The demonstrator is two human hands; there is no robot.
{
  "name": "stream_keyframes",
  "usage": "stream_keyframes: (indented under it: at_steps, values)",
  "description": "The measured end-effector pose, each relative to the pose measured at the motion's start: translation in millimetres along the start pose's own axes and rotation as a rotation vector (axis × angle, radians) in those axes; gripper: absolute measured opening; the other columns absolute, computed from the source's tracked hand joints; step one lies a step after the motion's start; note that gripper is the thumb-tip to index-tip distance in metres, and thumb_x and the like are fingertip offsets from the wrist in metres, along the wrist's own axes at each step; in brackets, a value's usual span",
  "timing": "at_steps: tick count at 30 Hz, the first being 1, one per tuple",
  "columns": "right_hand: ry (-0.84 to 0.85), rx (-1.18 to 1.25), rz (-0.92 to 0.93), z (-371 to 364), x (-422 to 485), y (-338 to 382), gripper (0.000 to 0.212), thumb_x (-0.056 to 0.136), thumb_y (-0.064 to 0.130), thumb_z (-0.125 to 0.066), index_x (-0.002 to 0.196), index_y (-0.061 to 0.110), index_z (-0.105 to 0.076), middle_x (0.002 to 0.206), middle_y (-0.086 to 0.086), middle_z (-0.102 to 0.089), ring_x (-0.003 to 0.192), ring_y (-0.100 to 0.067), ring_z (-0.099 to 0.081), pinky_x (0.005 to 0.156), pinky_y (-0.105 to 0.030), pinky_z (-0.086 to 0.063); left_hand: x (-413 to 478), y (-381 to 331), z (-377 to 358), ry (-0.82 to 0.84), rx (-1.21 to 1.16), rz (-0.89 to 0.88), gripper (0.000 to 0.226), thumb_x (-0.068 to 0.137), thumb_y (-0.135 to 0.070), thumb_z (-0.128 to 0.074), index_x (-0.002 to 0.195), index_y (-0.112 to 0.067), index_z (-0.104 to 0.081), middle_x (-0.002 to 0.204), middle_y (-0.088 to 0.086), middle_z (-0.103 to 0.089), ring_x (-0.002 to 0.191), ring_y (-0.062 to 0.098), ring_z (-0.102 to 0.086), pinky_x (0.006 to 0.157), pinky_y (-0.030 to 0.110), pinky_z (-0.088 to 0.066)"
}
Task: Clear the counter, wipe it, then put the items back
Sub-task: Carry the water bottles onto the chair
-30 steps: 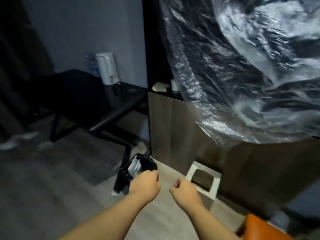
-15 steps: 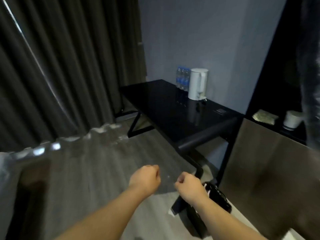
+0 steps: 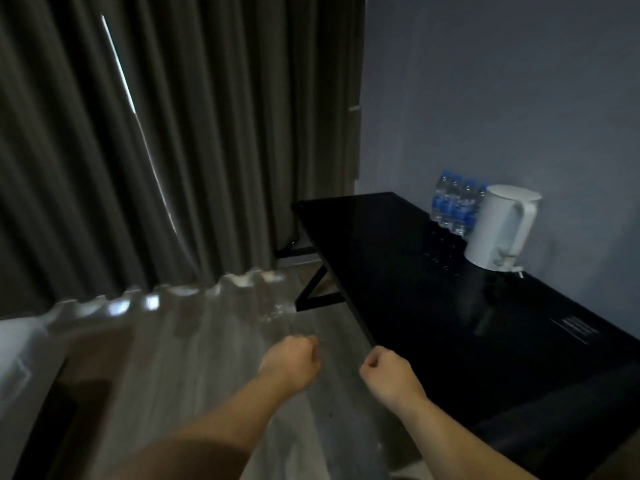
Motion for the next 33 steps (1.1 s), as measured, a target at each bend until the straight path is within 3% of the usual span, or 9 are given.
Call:
stream_keyframes:
  at_steps: [3,6,11,18,25,33]
  values:
    - [0.030,-0.010,0.004,-9.2,51.1,18.4,0.010,0.090,0.025,-0.049,0.085,0.021,-0.056,0.087,0.000,-0.062,0.080,-0.017,-0.060,0.067,-0.029,-0.045,47.3,26.4,2.0,0.020,-0.048,0.041,0.026,0.094,-0.023,-0.042,0.110,-0.014,-0.060,0.118,0.010,-0.062,0.109,0.027,-0.058,0.083,0.030,-0.046]
    - [0.036,-0.021,-0.024,-18.2,108.5,35.6,0.011,0.090,0.025,-0.049,0.083,0.021,-0.056,0.090,0.000,-0.063,0.084,-0.017,-0.061,0.073,-0.031,-0.048,104.6,52.4,4.2,0.045,-0.090,0.057,0.024,0.091,-0.023,-0.045,0.106,-0.014,-0.062,0.116,0.009,-0.064,0.108,0.028,-0.059,0.088,0.033,-0.049]
    - [-0.008,0.021,-0.058,-20.8,215.9,70.4,0.014,0.092,0.025,-0.049,0.095,0.018,-0.061,0.098,-0.002,-0.064,0.092,-0.017,-0.060,0.086,-0.034,-0.051,221.5,82.3,32.1,0.023,-0.073,-0.042,0.020,0.091,-0.026,-0.047,0.099,-0.015,-0.060,0.113,0.008,-0.063,0.105,0.027,-0.060,0.087,0.034,-0.050]
    - [-0.075,0.076,-0.172,-9.3,348.3,123.9,0.013,0.092,0.028,-0.048,0.096,0.021,-0.058,0.095,0.001,-0.062,0.087,-0.015,-0.061,0.083,-0.036,-0.054,380.9,101.4,86.7,0.060,0.008,-0.197,0.021,0.095,-0.026,-0.044,0.108,-0.017,-0.057,0.117,0.007,-0.063,0.106,0.025,-0.061,0.083,0.031,-0.048]
    - [-0.188,0.199,-0.261,38.9,442.1,114.6,0.014,0.094,0.024,-0.047,0.096,0.016,-0.059,0.090,-0.003,-0.065,0.077,-0.015,-0.062,0.063,-0.027,-0.049,513.1,54.5,94.8,0.117,0.024,-0.415,0.020,0.093,-0.024,-0.047,0.107,-0.018,-0.060,0.107,0.003,-0.058,0.100,0.019,-0.059,0.083,0.031,-0.049]
    - [-0.279,0.242,-0.279,136.1,559.5,87.2,0.011,0.092,0.020,-0.048,0.085,0.017,-0.057,0.083,-0.001,-0.062,0.070,-0.011,-0.056,0.064,-0.025,-0.045,653.6,-35.7,112.9,0.194,-0.021,-0.558,0.022,0.095,-0.027,-0.048,0.112,-0.016,-0.059,0.113,0.004,-0.056,0.100,0.019,-0.056,0.081,0.030,-0.048]
Point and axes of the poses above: each hand's wrist, its own x-axis towards the middle knuckle, its own z-axis out of the back of the hand, y = z × x, the point moved 5 cm from there along x, towards the middle knuckle
